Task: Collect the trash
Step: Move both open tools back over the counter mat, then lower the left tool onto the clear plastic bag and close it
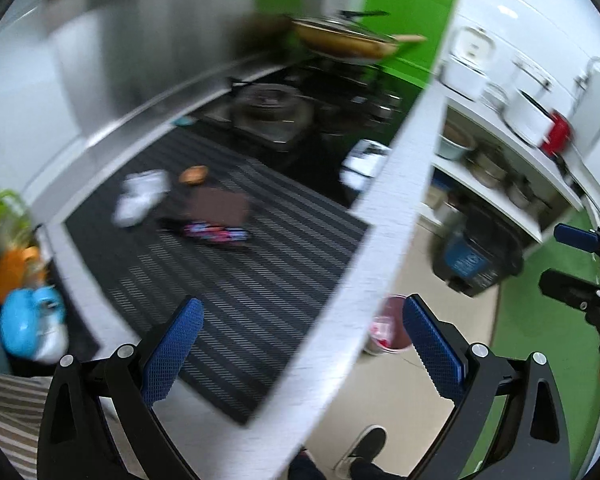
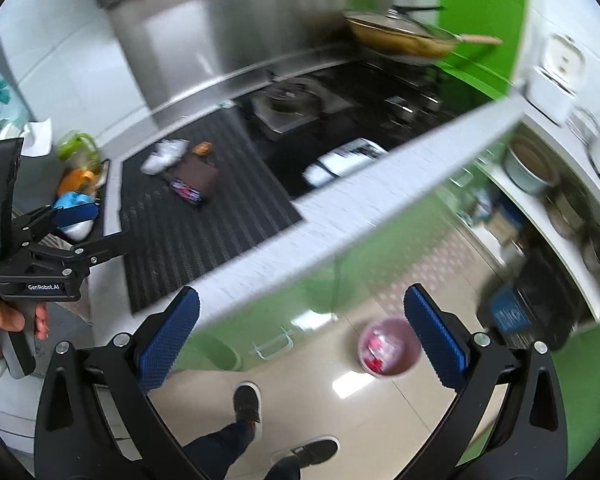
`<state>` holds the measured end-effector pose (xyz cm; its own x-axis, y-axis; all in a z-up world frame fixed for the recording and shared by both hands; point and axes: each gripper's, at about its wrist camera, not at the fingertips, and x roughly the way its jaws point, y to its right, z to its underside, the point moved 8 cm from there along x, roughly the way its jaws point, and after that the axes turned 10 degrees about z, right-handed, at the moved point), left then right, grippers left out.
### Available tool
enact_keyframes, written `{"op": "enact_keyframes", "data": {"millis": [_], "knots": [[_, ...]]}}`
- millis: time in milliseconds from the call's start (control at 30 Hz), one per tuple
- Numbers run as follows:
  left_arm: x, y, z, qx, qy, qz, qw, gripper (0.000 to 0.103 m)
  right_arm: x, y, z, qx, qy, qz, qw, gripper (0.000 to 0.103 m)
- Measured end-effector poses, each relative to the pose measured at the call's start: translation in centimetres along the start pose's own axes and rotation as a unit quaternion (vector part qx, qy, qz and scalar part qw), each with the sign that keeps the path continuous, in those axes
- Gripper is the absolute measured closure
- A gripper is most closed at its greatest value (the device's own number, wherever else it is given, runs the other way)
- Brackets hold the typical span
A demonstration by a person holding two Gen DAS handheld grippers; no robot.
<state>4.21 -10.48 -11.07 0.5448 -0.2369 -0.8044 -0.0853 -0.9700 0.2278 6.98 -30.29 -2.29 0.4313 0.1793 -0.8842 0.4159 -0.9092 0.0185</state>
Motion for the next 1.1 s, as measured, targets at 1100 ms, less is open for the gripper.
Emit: {"op": "enact_keyframes", "data": {"millis": [1100], "knots": [[9.7, -21.2, -8.0, -0.160, -0.015, -0.116, 0.9802, 0.007, 16.2, -12.8, -12.3, -0.157, -0.050, -0.085, 0.983, 0.003]]}}
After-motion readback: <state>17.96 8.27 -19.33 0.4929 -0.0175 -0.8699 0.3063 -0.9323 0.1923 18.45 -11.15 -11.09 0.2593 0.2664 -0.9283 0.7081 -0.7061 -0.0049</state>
